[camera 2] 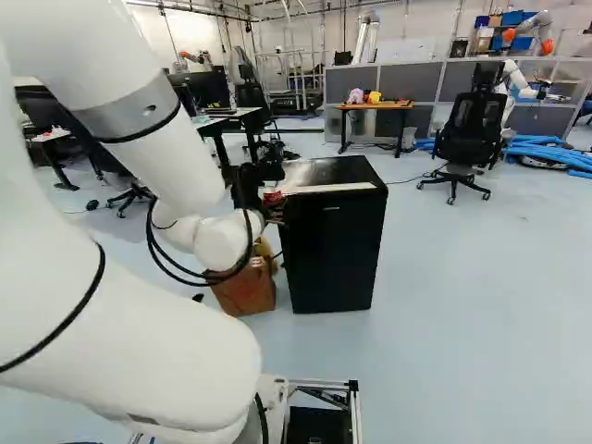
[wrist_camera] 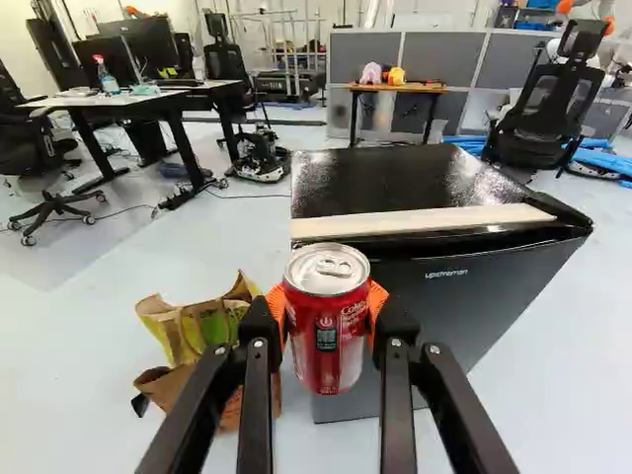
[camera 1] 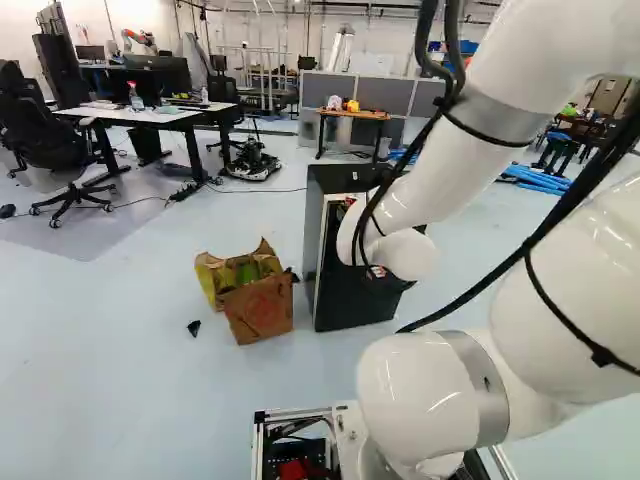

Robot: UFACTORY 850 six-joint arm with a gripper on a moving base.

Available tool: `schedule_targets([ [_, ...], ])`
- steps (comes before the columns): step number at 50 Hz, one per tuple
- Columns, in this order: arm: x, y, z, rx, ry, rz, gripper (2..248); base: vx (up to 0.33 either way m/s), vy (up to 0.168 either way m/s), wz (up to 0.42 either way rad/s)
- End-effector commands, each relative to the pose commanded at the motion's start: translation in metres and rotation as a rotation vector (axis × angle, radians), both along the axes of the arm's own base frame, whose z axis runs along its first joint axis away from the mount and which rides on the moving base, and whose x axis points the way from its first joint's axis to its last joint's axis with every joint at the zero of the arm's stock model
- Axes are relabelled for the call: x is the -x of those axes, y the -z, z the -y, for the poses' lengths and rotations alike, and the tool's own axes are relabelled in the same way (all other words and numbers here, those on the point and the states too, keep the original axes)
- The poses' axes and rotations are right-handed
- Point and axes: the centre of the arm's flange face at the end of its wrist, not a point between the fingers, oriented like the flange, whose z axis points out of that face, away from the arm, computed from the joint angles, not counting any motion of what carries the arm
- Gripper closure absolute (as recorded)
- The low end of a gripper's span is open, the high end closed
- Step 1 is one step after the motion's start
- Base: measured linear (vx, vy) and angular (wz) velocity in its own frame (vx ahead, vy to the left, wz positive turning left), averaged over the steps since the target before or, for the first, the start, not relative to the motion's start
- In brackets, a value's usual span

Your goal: Grab a drink from the fridge

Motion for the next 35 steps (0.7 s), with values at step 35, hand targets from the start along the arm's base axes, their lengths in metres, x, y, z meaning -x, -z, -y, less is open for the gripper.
schedule_targets([
  [35,0.024,0.01,-0.005,0.001,-0.019,-0.015,151,0.0,0.0,0.0],
])
